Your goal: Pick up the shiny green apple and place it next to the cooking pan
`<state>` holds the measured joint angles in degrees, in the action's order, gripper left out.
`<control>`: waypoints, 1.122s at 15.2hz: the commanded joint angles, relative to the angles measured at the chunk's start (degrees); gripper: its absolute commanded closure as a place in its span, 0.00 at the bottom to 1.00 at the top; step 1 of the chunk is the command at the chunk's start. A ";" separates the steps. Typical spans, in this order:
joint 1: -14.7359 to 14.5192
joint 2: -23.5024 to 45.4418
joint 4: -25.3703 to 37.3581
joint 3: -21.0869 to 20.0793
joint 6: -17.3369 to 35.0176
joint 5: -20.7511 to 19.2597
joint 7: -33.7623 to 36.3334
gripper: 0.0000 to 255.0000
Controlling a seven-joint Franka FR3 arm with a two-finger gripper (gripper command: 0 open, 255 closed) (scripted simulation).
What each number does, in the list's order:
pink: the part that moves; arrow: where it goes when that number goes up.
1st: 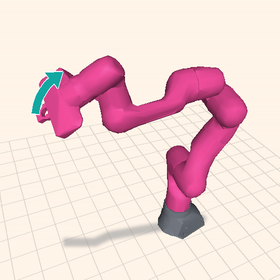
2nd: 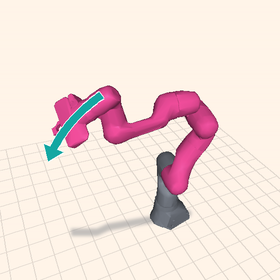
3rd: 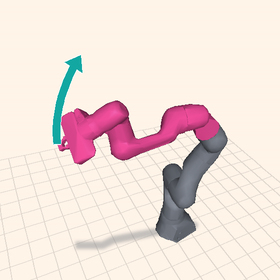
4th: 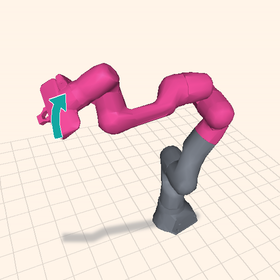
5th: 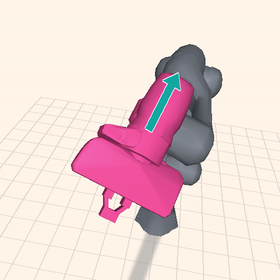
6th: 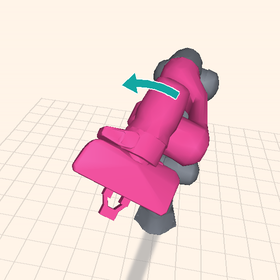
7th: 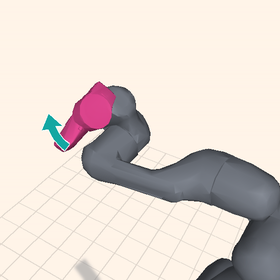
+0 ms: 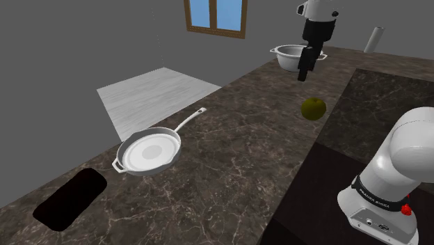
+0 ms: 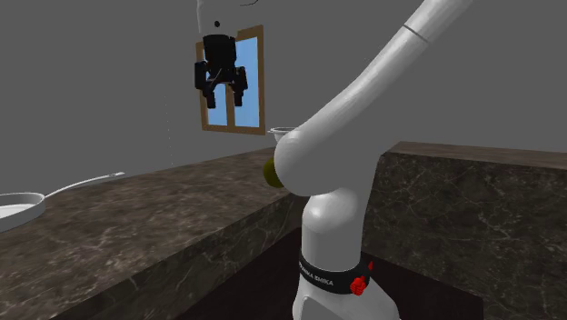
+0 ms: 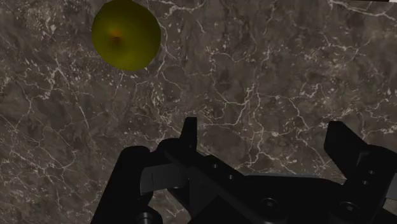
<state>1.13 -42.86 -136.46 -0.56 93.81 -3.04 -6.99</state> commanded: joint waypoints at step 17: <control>5.01 6.96 -7.34 25.21 14.25 -8.58 -28.16 0.00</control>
<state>5.80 -36.55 -143.60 22.96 107.23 -11.12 -33.12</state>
